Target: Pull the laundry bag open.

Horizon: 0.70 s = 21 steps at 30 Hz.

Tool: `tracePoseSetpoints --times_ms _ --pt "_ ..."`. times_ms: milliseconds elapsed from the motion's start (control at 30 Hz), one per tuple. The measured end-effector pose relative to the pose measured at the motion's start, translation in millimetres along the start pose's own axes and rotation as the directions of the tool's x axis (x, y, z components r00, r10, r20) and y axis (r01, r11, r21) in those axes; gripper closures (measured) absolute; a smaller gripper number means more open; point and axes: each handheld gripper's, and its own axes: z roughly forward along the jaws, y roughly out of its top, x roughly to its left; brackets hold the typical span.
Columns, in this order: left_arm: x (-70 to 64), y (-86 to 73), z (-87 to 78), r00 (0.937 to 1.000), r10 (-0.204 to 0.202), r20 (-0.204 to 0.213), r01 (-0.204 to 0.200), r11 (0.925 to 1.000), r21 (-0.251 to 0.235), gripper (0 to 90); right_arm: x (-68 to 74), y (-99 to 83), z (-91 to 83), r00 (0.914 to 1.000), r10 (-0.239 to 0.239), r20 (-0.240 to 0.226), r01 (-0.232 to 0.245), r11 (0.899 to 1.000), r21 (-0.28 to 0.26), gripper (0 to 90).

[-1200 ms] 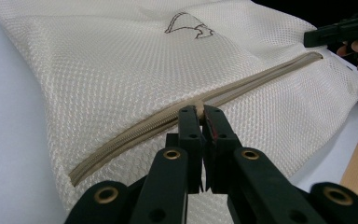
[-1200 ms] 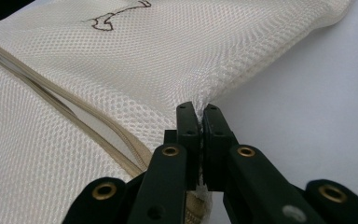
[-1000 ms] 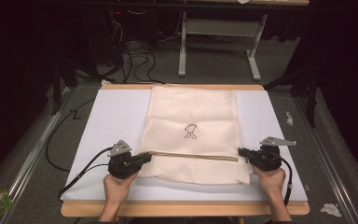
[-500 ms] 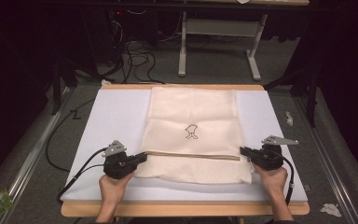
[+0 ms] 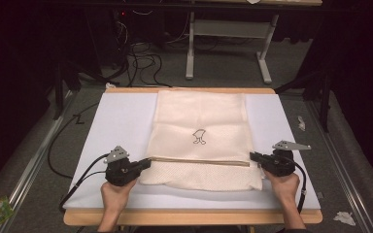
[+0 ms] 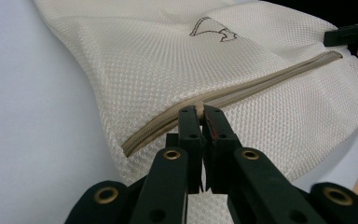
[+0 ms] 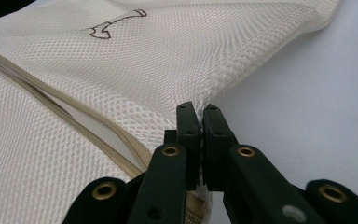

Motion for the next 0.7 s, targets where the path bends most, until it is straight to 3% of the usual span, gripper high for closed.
tracePoseSetpoints --times_ms 700 --pt "9.3 -3.4 -4.9 0.9996 -0.025 -0.016 0.025 0.9997 0.002 87.2 -2.5 1.3 0.3 0.9999 0.009 0.005 -0.009 1.000 -0.001 88.6"
